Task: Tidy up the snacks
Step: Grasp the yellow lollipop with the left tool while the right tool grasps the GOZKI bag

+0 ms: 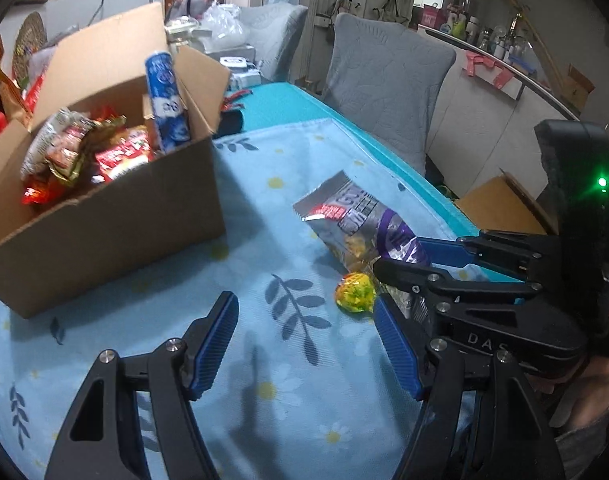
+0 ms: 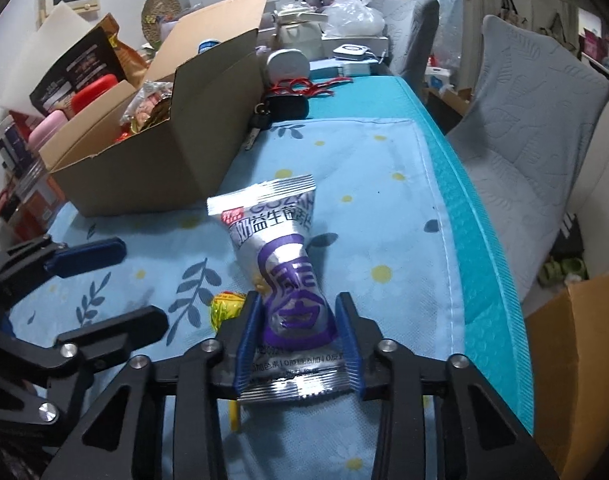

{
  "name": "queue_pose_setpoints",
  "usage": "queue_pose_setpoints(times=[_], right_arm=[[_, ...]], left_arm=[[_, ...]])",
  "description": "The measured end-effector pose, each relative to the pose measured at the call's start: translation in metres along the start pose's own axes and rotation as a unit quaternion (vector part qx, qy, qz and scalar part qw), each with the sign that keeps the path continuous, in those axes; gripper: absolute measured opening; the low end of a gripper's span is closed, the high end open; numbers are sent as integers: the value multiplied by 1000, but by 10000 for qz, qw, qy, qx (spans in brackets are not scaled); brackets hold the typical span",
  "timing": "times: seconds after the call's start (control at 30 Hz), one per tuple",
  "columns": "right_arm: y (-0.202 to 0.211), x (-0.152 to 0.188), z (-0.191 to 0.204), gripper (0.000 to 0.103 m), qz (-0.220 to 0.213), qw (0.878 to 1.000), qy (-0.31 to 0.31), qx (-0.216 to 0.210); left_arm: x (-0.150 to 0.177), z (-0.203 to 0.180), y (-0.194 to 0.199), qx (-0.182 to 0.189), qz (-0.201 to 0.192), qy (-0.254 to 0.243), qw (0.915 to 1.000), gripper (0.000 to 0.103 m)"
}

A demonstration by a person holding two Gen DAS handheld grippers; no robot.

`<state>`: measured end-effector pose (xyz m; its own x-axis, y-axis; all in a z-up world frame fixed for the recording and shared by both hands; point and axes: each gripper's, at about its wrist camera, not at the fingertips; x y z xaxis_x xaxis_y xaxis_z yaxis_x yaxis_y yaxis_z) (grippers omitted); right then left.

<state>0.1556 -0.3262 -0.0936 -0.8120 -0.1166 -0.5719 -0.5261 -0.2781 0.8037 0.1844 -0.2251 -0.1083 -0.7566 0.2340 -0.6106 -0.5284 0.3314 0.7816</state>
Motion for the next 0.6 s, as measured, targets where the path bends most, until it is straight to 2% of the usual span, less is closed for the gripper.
queue_pose_setpoints(times=[0.23,0.47,0.53,0.6], right_arm=[[14,11,-9,34,39,9997,-99,204],[28,28,-17,34,70,9990,-368,224],[30,31,-17,34,63,9988,-421,225],[30,33,-15,34,25,9987,-430,261]], left_arm=[[1,-10,-11,224,171,-90,9996,70],[-6,-17,-27,571,290,-32,9979,70],[-7,-20,-31,557,281,-48,9980,65],[-9,-19,-36,508,326,-55,9982,51]])
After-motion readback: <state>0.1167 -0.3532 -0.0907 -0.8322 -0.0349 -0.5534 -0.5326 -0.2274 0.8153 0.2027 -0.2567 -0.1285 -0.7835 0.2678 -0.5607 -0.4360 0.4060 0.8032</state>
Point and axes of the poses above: each gripper's, at about its wrist camera, not at the fingertips, and y roughly against the way its jaws point, z to its left, x to its underside, and after that the axes turned 1 degree about -y, right-handed
